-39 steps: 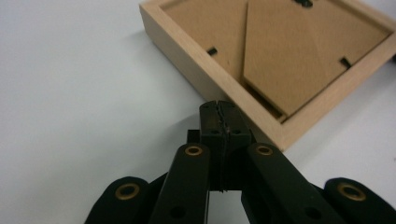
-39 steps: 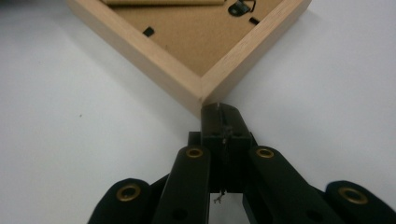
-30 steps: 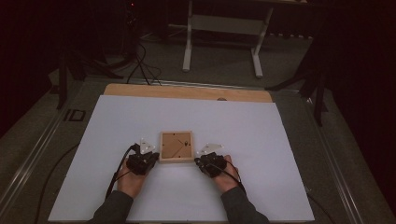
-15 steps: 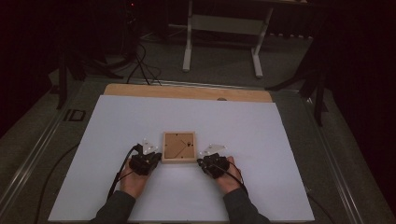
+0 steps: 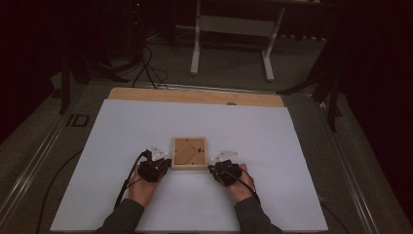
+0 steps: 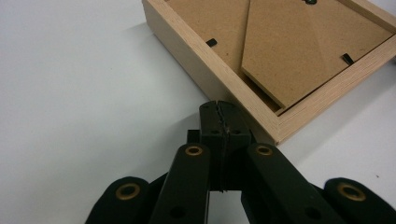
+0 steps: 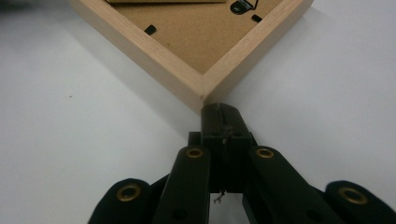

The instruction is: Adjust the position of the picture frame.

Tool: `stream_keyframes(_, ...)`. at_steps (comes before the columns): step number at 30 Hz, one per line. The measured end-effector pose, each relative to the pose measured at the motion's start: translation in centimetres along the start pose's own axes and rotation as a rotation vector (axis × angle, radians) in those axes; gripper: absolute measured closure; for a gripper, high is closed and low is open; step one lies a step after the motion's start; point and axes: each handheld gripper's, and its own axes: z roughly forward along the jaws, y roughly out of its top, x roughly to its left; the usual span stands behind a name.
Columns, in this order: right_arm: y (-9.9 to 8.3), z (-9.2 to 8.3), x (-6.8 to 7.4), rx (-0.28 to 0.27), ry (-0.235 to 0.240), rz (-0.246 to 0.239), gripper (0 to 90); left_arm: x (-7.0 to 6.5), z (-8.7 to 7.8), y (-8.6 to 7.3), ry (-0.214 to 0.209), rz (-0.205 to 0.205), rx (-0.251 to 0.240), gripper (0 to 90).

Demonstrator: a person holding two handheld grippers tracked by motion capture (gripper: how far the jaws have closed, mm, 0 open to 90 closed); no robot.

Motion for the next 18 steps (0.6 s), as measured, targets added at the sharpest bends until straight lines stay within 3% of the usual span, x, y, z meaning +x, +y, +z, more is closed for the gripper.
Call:
stream_keyframes(5, -0.03, 0.10, 0.00, 0.000, -0.003, 0.006, 89.8, -0.04, -0.05, -0.01, -0.005, 0.006, 0.012, 89.9)
stream_keyframes(10, -0.10, 0.06, 0.10, -0.001, -0.005, 0.005, 89.8, -0.49, -0.54, -0.21, -0.006, 0.040, 0.035, 89.8)
stream_keyframes(18, -0.16, 0.01, -0.14, -0.002, -0.013, 0.013, 89.8, -0.72, -0.19, -0.10, -0.007, 0.021, 0.020, 89.9)
